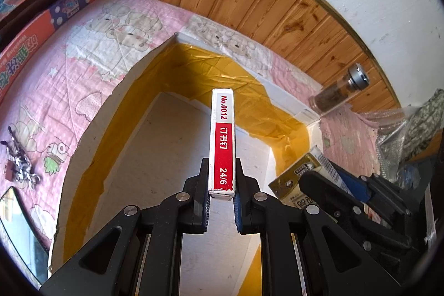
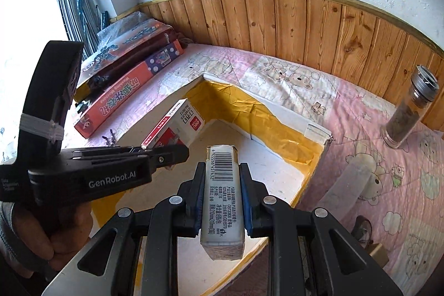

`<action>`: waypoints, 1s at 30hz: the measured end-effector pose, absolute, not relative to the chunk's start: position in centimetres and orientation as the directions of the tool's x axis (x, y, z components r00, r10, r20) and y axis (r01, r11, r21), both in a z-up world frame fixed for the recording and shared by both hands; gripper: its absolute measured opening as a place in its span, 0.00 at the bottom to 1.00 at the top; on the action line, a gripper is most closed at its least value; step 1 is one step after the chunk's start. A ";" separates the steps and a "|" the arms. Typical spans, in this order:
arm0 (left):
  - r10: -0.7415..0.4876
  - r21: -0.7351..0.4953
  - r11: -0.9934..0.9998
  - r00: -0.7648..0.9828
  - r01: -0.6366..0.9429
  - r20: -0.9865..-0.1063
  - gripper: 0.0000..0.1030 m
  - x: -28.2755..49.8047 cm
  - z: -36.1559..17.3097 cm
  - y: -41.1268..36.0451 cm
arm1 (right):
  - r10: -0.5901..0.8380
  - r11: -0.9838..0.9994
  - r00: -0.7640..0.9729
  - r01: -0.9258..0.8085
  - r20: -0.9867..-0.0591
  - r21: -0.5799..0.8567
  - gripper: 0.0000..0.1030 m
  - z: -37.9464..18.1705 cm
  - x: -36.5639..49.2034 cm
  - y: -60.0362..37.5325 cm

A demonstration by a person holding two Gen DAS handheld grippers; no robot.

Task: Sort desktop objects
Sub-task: 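Carry both held boxes over the open yellow-lined cardboard box, then open the left tool dropping the staple box while the right tool releases the cream box inside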

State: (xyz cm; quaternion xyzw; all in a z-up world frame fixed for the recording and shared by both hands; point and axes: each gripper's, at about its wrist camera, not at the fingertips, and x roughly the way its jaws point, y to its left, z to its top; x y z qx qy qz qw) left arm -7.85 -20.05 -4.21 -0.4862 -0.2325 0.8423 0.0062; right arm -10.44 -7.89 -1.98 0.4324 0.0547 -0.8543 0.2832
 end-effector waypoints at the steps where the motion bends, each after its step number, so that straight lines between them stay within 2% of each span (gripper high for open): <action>1: 0.235 -0.394 -0.892 -0.519 0.220 -0.822 0.13 -8.1 -4.6 -20.0 | -0.429 -0.834 -0.458 0.532 -0.778 0.146 0.23 -2.3 -11.1 -8.2; 7: 0.236 -0.386 -0.892 -0.488 0.234 -0.841 0.13 -9.8 -6.5 -20.3 | -0.385 -0.839 -0.426 0.531 -0.819 0.119 0.23 -4.3 -14.2 -9.7; 15: 0.255 -0.386 -0.892 -0.441 0.236 -0.860 0.13 -11.9 -8.8 -21.1 | -0.365 -0.862 -0.345 0.476 -0.864 0.174 0.23 -6.6 -17.8 -10.6; 24: 0.228 -0.332 -0.917 -0.389 0.223 -0.892 0.15 -14.3 -11.7 -21.0 | -0.263 -0.881 -0.276 0.459 -0.925 0.114 0.23 -8.2 -21.5 -11.9; 25: 0.221 -0.327 -0.916 -0.386 0.232 -0.895 0.16 -14.4 -12.0 -21.2 | -0.257 -0.882 -0.271 0.458 -0.928 0.111 0.23 -8.4 -21.8 -12.1; 28: 0.197 -0.309 -0.917 -0.387 0.252 -0.901 0.36 -14.5 -12.7 -21.8 | -0.240 -0.877 -0.263 0.471 -0.934 0.092 0.25 -8.8 -22.3 -12.6; 30: 0.173 -0.286 -0.917 -0.368 0.279 -0.913 0.40 -14.5 -13.0 -22.3 | -0.231 -0.871 -0.256 0.485 -0.939 0.082 0.26 -9.0 -22.3 -12.9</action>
